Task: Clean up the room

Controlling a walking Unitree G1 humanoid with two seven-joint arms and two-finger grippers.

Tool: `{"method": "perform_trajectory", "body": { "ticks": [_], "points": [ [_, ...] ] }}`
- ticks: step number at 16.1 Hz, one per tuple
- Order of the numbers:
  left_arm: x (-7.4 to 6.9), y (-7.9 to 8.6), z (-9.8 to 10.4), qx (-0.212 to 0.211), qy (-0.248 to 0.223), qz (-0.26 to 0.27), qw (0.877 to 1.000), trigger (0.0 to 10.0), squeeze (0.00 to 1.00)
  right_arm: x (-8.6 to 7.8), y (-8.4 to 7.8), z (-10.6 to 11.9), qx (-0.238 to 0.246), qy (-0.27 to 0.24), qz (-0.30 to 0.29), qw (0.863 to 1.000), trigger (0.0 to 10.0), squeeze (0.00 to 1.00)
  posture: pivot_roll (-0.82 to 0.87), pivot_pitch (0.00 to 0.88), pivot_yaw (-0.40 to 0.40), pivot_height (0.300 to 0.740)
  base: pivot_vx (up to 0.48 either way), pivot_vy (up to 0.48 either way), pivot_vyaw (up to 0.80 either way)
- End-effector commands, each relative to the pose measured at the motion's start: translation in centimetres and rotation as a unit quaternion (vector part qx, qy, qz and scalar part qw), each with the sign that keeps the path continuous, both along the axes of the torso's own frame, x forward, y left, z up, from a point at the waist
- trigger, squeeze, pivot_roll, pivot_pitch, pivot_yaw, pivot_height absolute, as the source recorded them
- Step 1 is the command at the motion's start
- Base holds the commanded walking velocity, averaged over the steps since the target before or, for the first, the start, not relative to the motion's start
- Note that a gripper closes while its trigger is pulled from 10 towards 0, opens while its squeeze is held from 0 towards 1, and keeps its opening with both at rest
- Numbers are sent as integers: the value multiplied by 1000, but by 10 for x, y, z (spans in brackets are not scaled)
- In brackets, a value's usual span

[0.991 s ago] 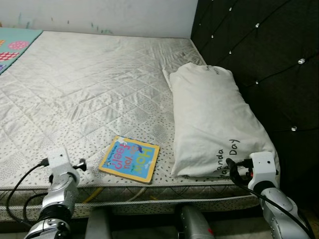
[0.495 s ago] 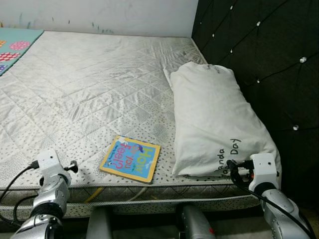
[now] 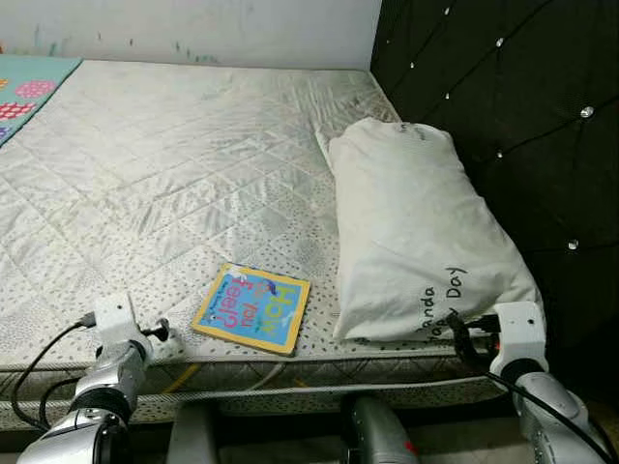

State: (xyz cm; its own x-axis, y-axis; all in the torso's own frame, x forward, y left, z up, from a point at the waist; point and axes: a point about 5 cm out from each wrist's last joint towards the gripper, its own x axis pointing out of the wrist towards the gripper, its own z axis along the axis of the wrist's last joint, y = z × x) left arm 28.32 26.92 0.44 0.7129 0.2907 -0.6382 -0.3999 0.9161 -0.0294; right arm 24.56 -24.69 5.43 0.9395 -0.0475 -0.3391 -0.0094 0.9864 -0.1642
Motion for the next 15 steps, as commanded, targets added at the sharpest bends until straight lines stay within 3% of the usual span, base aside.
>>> {"method": "perform_trajectory", "body": {
  "ticks": [1, 5, 9, 15],
  "points": [
    [1, -3, -1, -1, 9, -12, 1000, 10000, 0, -2, -6, 3, -5, 0, -6, 1000, 10000, 0, -201, 0, -76, 582, 0, 0, 0],
    [2, 0, 2, 3, 5, -14, 1000, 10000, 0, -4, -8, 2, -3, 4, -9, 1000, 10000, 0, -201, 0, -76, 582, 0, 0, 0],
    [7, 0, 6, 14, 0, -22, 1000, 10000, 0, -6, 0, 10, 58, -21, -3, 998, 10000, 0, -205, 4, -74, 582, 0, 0, 0],
    [7, -7, 4, 7, -1, -31, 999, 10000, 0, -11, 0, 6, 40, -3, -2, 999, 10000, 0, -209, 18, -74, 582, 0, 0, 0]
  ]
}}
